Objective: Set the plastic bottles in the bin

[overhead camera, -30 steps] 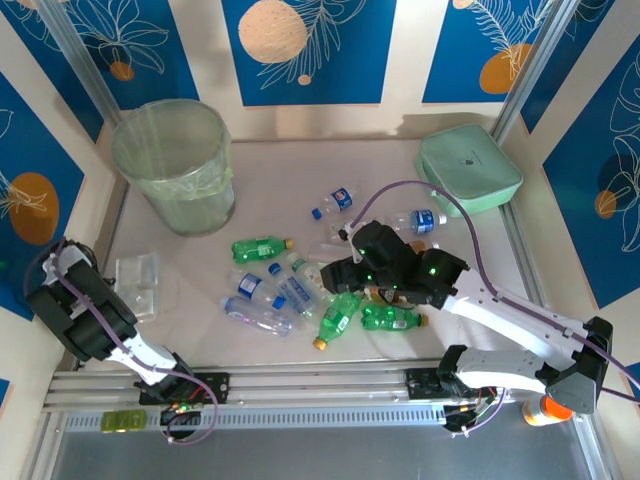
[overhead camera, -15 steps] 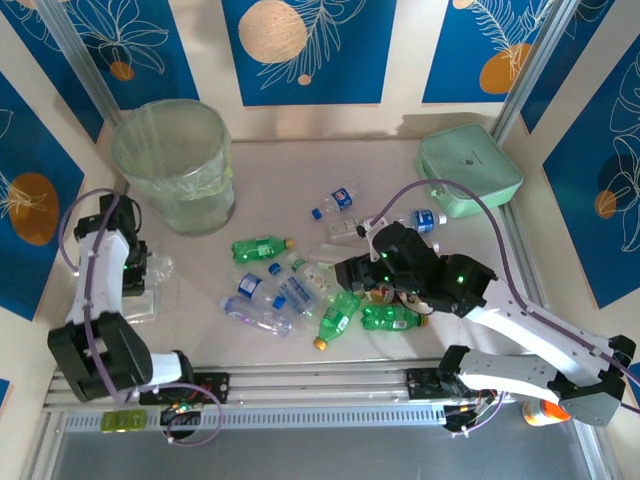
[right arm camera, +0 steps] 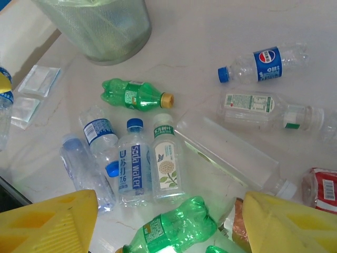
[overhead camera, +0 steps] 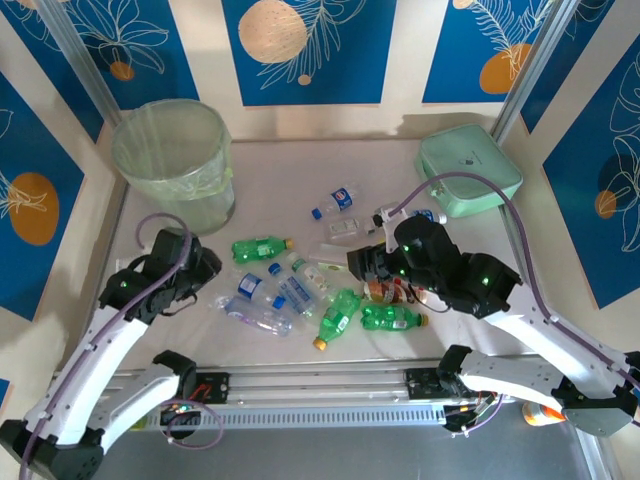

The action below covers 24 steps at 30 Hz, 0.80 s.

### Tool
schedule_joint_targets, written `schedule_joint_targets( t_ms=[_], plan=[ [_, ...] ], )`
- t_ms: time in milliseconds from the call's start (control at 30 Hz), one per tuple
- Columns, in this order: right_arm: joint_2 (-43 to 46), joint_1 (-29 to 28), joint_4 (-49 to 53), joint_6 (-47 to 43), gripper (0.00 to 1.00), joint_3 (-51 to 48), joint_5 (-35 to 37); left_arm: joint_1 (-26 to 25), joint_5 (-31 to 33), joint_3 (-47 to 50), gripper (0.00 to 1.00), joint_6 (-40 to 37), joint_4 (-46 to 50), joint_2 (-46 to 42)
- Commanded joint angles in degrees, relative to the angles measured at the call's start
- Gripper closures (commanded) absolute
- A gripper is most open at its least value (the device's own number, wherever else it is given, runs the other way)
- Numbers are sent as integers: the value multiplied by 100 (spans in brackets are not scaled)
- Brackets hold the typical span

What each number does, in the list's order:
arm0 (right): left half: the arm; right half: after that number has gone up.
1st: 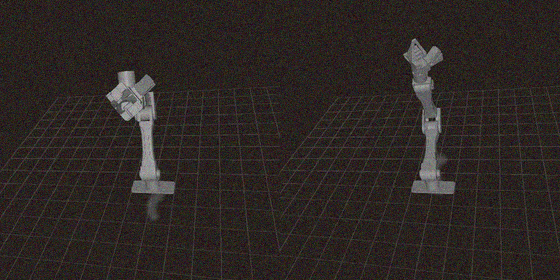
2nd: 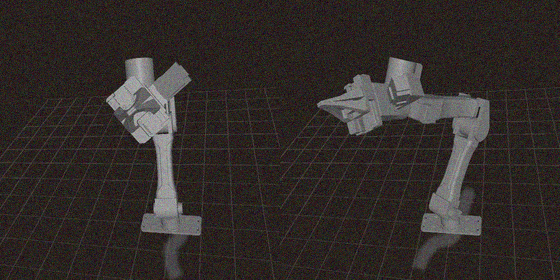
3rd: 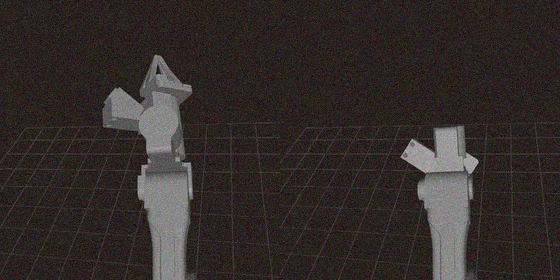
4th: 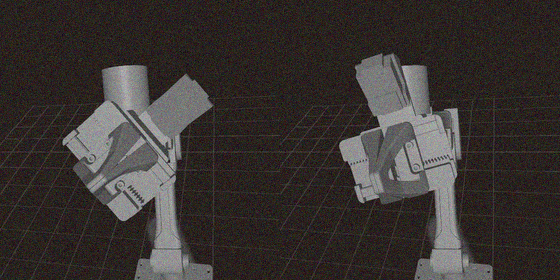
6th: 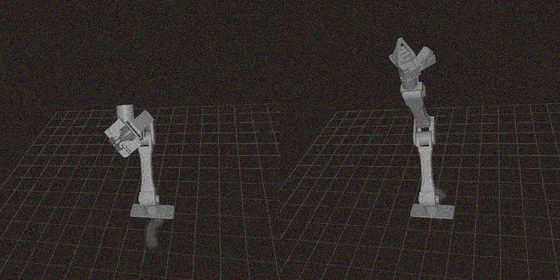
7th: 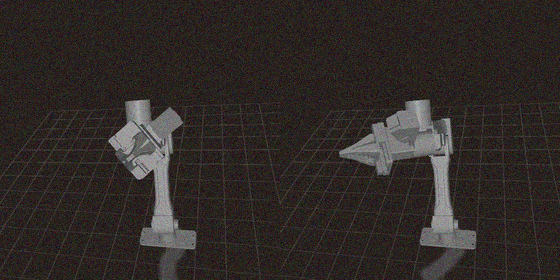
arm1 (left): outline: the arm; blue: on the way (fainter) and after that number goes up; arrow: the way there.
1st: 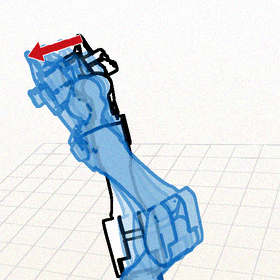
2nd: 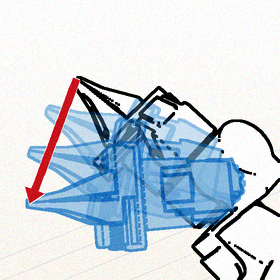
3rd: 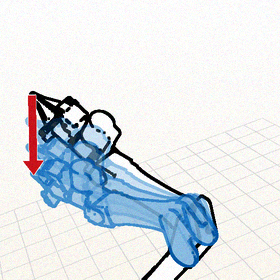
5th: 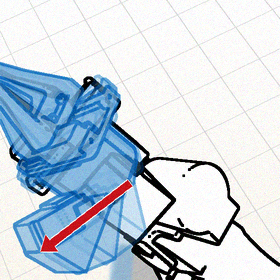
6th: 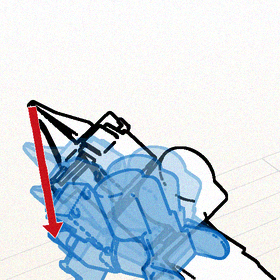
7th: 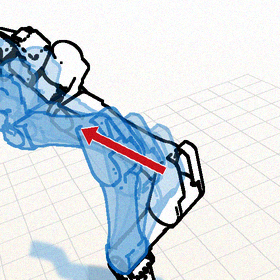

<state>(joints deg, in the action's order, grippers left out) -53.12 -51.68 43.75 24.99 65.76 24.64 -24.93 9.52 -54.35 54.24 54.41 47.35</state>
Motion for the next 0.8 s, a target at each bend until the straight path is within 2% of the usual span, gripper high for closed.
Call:
schedule_joint_targets(
  t_ms=[0,167,333,500,667,767],
  plan=[
    [-32,51,119,-310,27,289,-186,-286,-1112,-734,63,-2543,-631,306],
    [-23,153,61,-614,26,450,-227,-469,-1165,-2562,63,-4167,330,1282],
    [-19,264,16,-645,26,508,-91,-431,-435,-4516,64,-4690,607,2201],
    [99,317,-53,-660,26,598,94,-19,-199,-5951,69,-4558,489,3142],
    [127,381,-3,-796,26,640,159,1226,-898,-6688,71,-3836,74,4059],
    [127,467,79,-936,25,607,470,1786,-600,-6962,73,-3270,-56,4541]
  ],
)
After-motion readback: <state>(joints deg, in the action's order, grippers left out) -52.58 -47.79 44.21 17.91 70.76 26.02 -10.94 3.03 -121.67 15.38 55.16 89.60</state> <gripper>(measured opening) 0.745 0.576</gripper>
